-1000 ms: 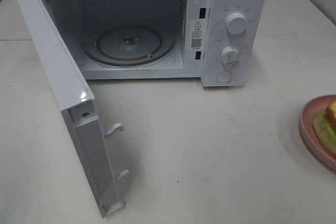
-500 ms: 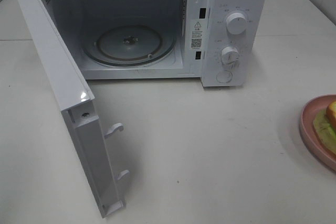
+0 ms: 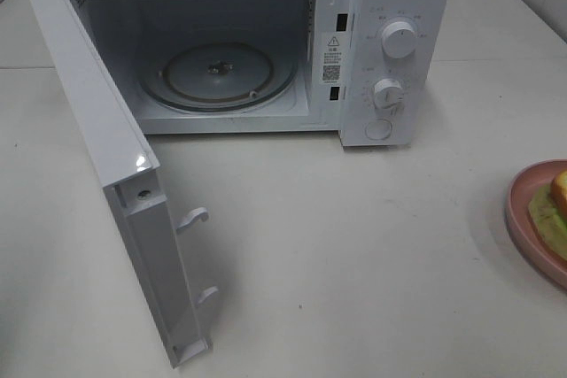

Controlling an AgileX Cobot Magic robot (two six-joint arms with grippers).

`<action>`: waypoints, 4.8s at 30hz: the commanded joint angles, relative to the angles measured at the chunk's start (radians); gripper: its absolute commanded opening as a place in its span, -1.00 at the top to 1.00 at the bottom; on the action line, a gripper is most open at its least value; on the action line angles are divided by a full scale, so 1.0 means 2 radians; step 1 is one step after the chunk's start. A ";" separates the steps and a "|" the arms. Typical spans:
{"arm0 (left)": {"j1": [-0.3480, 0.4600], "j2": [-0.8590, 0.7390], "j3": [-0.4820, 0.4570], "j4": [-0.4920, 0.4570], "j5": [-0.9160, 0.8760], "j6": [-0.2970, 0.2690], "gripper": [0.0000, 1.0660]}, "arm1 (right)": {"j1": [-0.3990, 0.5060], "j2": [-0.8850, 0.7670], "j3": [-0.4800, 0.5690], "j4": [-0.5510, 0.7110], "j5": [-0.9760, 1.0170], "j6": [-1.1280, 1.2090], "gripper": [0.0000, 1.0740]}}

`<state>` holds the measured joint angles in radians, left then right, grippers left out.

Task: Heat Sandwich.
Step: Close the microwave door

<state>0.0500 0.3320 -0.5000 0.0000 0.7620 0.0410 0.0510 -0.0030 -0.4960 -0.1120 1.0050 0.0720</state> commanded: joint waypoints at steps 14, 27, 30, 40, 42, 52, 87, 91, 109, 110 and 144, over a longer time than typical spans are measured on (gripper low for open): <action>0.001 0.119 0.064 0.000 -0.228 -0.002 1.00 | -0.002 -0.015 0.000 -0.002 -0.005 -0.005 -0.41; 0.001 0.256 0.139 0.000 -0.542 -0.003 1.00 | -0.002 -0.015 0.000 -0.002 -0.005 -0.005 -0.41; 0.001 0.295 0.139 0.000 -0.590 -0.003 1.00 | -0.002 -0.015 0.000 -0.002 -0.005 -0.005 -0.41; 0.001 0.414 0.138 0.038 -0.684 -0.065 1.00 | -0.002 -0.015 0.000 -0.002 -0.005 -0.005 -0.40; 0.001 0.432 0.136 0.067 -0.701 -0.081 1.00 | -0.002 -0.015 0.000 -0.002 -0.005 -0.005 -0.40; -0.020 0.484 0.119 0.154 -0.746 -0.133 1.00 | -0.002 -0.015 0.000 -0.002 -0.005 -0.005 -0.40; -0.271 0.641 0.038 -0.012 -0.794 -0.049 1.00 | -0.002 -0.015 0.000 -0.002 -0.005 -0.005 -0.40; -0.298 0.656 0.014 -0.039 -0.791 -0.048 1.00 | -0.002 -0.015 0.000 -0.002 -0.005 -0.005 -0.40; -0.375 0.716 -0.130 -0.073 -0.717 0.002 1.00 | -0.002 -0.015 0.000 -0.002 -0.005 -0.005 -0.40; -0.380 0.723 -0.148 -0.086 -0.709 0.013 1.00 | -0.002 -0.015 0.000 -0.002 -0.005 -0.005 -0.40; -0.386 0.847 -0.365 -0.206 -0.626 0.109 1.00 | -0.002 -0.015 0.000 -0.002 -0.005 -0.005 -0.40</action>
<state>-0.7480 2.0210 -1.2070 -0.3680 -0.4240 0.2560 0.0510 -0.0030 -0.4960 -0.1110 1.0040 0.0720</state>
